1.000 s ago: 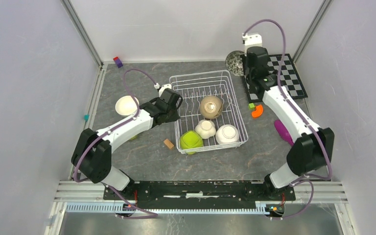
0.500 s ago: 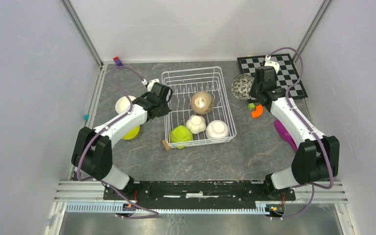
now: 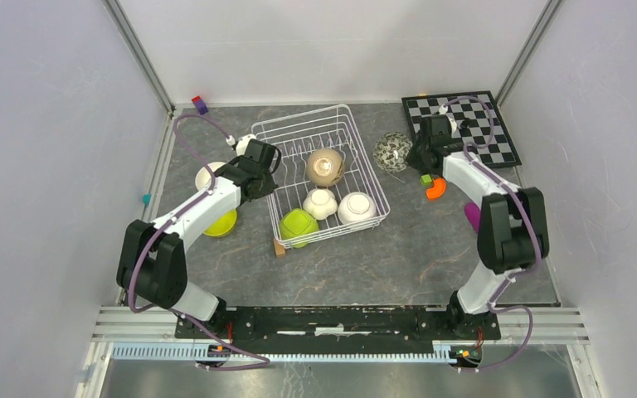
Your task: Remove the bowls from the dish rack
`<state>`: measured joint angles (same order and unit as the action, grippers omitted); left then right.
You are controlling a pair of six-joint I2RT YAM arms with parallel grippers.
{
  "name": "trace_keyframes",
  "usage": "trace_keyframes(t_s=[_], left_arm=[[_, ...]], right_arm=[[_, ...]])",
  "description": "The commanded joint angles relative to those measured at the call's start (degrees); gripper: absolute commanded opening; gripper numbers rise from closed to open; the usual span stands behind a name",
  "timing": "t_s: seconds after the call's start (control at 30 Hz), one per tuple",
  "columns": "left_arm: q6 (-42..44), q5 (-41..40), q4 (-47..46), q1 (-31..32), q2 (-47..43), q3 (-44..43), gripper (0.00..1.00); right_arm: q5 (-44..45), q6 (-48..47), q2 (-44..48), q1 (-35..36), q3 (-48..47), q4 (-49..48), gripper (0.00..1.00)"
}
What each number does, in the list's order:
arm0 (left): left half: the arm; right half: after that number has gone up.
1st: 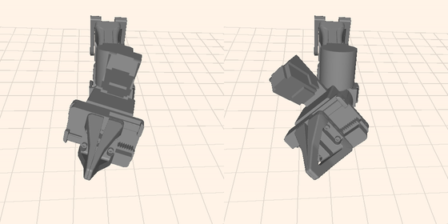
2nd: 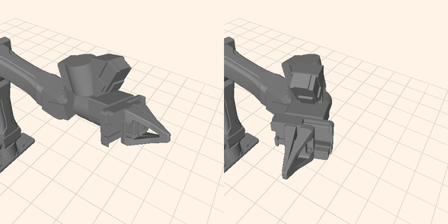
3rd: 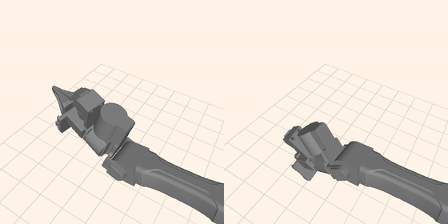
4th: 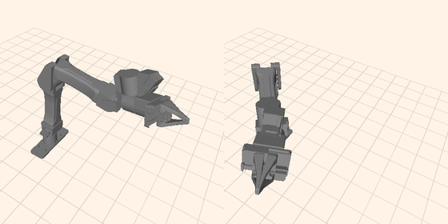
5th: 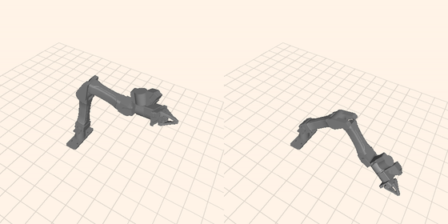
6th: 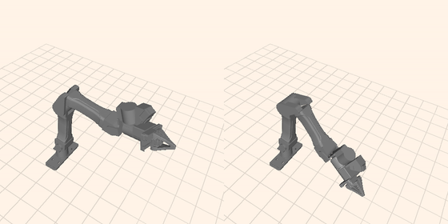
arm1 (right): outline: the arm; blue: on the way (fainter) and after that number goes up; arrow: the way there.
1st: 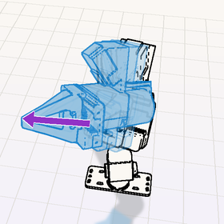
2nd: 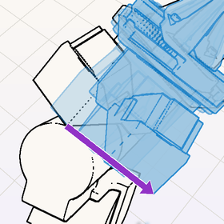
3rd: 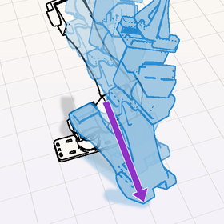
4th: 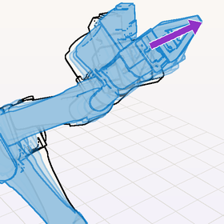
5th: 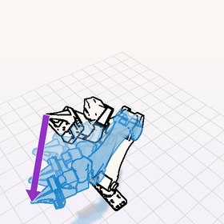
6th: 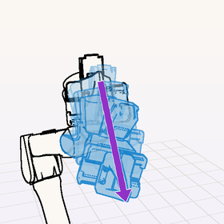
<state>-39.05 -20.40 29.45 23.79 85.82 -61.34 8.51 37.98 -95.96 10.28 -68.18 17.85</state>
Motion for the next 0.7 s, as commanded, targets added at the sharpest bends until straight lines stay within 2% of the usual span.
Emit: trace_keyframes(t_s=[0.0, 0.1, 0.2, 0.33, 0.43, 0.67], left_arm=[[-4.3, -2.1, -2.0, -1.2, -4.9, 0.6, 0.06], [-3.4, -0.1, -2.5, -1.1, -6.1, 1.7, 0.14], [-2.3, 2.3, -1.6, -1.1, -7.1, 1.7, 0.34], [-0.8, 2.9, 0.0, -1.2, -8.9, 1.3, 0.52], [0.6, 3.4, 0.7, -1.2, -10.5, 1.2, 0.57], [5.9, 6.9, 1.9, -1.1, -13.8, 0.3, 0.60]], right_arm=[[-3.2, 6.8, -5.7, -1.0, -7.7, -4.6, 0.00], [-3.7, 7.8, -9.0, -1.2, -10.6, -4.8, 0.00], [-3.6, 8.9, -11.2, -1.6, -12.0, -4.8, 0.00], [-3.5, 9.7, -12.7, -2.3, -12.0, -5.4, 0.06], [-3.7, 9.7, -13.5, -2.8, -11.9, -5.5, 0.05], [-3.9, 9.7, -14.3, -3.3, -10.3, -6.0, 0.05]])
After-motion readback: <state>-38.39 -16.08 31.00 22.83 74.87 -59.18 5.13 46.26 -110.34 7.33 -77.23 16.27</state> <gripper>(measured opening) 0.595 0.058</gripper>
